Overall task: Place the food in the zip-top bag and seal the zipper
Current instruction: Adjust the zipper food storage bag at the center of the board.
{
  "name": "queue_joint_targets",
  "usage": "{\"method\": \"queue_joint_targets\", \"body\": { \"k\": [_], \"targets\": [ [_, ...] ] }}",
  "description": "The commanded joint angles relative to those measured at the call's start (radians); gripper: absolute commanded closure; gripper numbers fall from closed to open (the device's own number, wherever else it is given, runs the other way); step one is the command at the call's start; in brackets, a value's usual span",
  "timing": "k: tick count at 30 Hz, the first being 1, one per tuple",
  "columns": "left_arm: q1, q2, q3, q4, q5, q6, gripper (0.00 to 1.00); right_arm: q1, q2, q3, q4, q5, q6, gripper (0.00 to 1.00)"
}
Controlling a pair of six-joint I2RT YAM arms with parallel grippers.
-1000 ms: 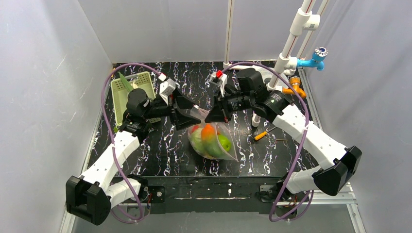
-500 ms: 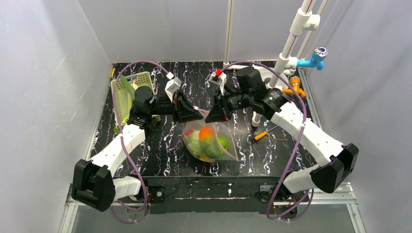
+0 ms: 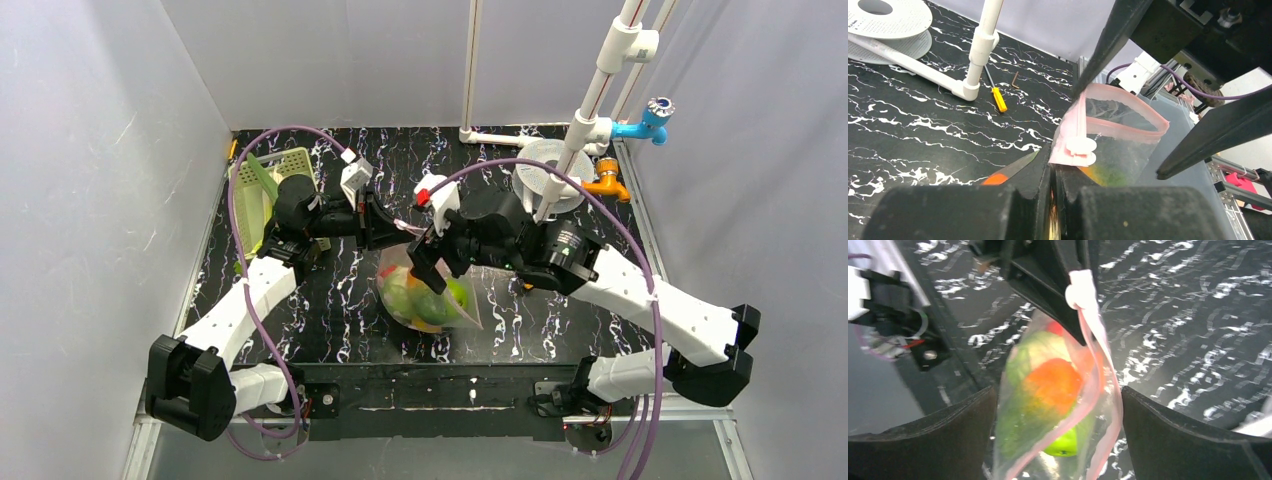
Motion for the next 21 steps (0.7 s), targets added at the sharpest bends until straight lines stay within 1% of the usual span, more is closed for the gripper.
{"method": "queue_joint_targets", "body": {
  "k": [1,3,5,9,11,13,15,17,19,20,21],
  "targets": [
    [0.014,-0.041,0.035,0.028,0.014,-0.005,0.93,0.089,0.017,-0.008,-0.020,0.341,-0.033,0.02],
    [0.018,-0.040,0.040,0.028,0.039,-0.005,0.89,0.132,0.035,-0.010,-0.026,0.392,-0.048,0.02],
    [0.020,-0.038,0.042,0.030,0.053,-0.006,0.89,0.153,0.054,-0.016,-0.030,0.423,-0.053,0.02],
    [0.021,-0.037,0.043,0.022,0.062,-0.001,0.90,0.183,0.109,0.024,-0.077,0.520,-0.047,0.10],
    [0.024,-0.039,0.047,0.008,0.057,0.010,0.91,0.198,0.140,0.050,-0.109,0.573,-0.049,0.12],
    [0.027,-0.040,0.049,-0.010,0.048,0.023,0.91,0.206,0.162,0.076,-0.147,0.587,-0.051,0.12],
    [0.029,-0.039,0.051,-0.017,0.048,0.026,0.90,0.212,0.167,0.088,-0.174,0.563,-0.052,0.14],
    [0.031,-0.037,0.053,-0.022,0.057,0.028,0.83,0.212,0.156,0.068,-0.180,0.529,-0.052,0.21],
    [0.033,-0.037,0.054,-0.025,0.066,0.031,0.71,0.212,0.129,0.029,-0.146,0.513,-0.052,0.29],
    [0.034,-0.034,0.054,-0.027,0.073,0.032,0.61,0.212,0.114,0.011,-0.130,0.508,-0.052,0.32],
    [0.034,-0.034,0.053,-0.026,0.081,0.033,0.55,0.212,0.097,-0.001,-0.120,0.500,-0.052,0.37]
  ]
}}
